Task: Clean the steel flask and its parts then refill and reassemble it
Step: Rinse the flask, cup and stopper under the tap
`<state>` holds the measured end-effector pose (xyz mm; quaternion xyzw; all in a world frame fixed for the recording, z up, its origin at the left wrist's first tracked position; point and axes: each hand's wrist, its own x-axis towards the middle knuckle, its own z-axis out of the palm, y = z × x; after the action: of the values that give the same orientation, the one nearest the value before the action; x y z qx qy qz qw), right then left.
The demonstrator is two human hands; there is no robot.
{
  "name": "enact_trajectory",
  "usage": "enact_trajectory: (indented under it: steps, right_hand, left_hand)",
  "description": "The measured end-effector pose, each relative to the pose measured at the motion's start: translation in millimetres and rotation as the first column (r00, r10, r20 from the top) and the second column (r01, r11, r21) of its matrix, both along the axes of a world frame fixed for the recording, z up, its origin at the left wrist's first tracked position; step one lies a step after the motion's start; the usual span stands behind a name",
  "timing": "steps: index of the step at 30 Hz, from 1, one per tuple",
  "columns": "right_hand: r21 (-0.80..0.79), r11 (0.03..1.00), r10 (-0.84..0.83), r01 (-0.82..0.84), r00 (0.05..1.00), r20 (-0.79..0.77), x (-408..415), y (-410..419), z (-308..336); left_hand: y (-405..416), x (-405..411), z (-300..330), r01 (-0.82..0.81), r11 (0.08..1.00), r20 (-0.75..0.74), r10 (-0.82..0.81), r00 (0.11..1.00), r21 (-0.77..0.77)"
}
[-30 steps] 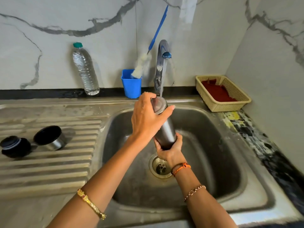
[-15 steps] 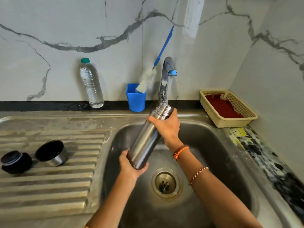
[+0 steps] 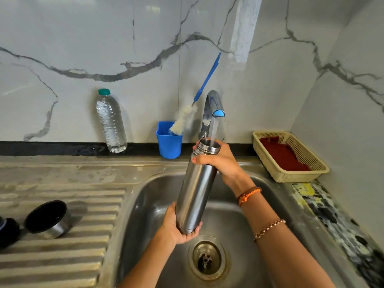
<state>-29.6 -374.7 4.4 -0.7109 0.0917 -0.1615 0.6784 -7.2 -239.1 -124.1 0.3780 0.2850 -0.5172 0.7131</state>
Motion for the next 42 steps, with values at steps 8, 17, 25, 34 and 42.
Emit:
enact_trajectory:
  steps: [8,17,25,34,42]
  right_hand:
    - [0.163,0.915,0.356,-0.369,0.929,0.104,25,-20,-3]
    - [0.343,0.93,-0.146,0.132,0.989,0.014,29,-6,3]
    - [0.663,0.42,-0.621,0.62,0.729,-0.288,17,-21,-15]
    - [0.889,-0.212,-0.506,0.405,0.733,-0.455,-32,-34,-96]
    - [0.924,-0.092,-0.49,0.371,0.791,-0.366,-31,-29,-88]
  left_hand:
    - [5,37,-1,0.245,0.964,0.024,-0.249,0.968,0.105]
    - [-13,33,2,0.14,0.974,0.163,-0.17,0.972,0.179]
    - [-13,21,48,-0.523,0.834,0.813,0.178,0.555,0.174]
    - [-54,37,108,-0.009,0.857,0.781,-0.474,-0.408,0.515]
    - [-56,50,124,-0.055,0.933,0.912,-0.359,-0.198,0.355]
